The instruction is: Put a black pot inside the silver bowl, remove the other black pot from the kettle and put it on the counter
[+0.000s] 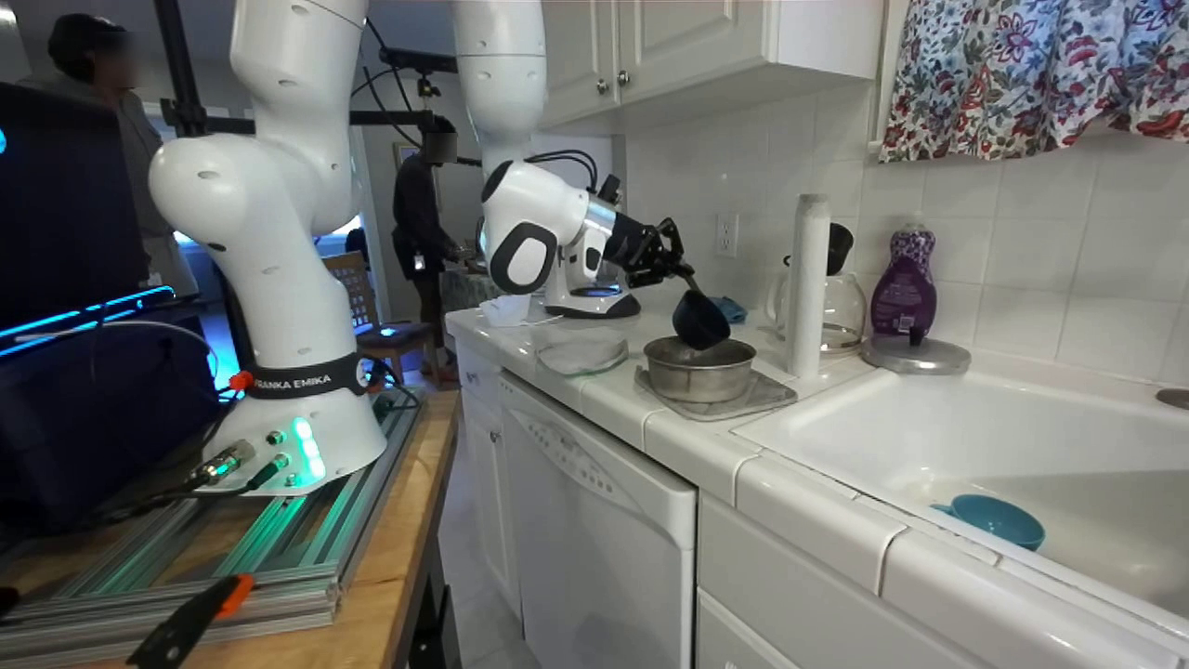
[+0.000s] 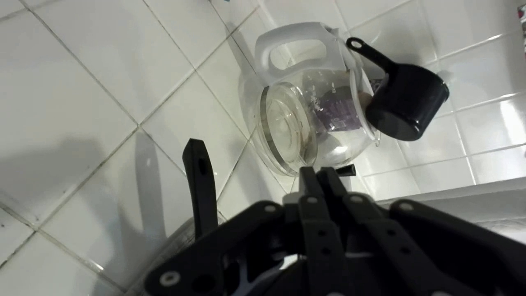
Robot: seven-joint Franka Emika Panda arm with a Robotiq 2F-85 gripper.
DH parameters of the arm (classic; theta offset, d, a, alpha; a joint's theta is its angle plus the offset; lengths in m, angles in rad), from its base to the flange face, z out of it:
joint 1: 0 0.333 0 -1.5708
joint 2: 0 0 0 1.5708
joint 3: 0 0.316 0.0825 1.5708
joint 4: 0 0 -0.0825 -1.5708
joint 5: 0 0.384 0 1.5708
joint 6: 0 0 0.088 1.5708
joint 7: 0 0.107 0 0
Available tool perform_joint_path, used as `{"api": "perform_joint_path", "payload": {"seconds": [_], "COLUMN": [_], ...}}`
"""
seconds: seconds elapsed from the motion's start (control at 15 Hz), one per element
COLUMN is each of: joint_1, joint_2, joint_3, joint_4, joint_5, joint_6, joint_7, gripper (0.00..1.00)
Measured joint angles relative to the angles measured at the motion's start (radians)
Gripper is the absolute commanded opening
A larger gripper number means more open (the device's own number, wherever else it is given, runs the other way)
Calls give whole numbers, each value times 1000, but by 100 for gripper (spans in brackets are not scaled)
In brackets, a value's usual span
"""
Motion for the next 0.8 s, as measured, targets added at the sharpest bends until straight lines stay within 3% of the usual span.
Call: {"api": "perform_joint_path", "payload": {"seconds": [0.4, 0.8], "joint_1": [200, 360], "joint_2": [-35, -37], "joint_3": [-147, -210], "joint_4": [0, 0], "joint_5": [4, 222], "joint_6": [0, -1], "joint_7": [14, -7], "gripper": [1, 1]}}
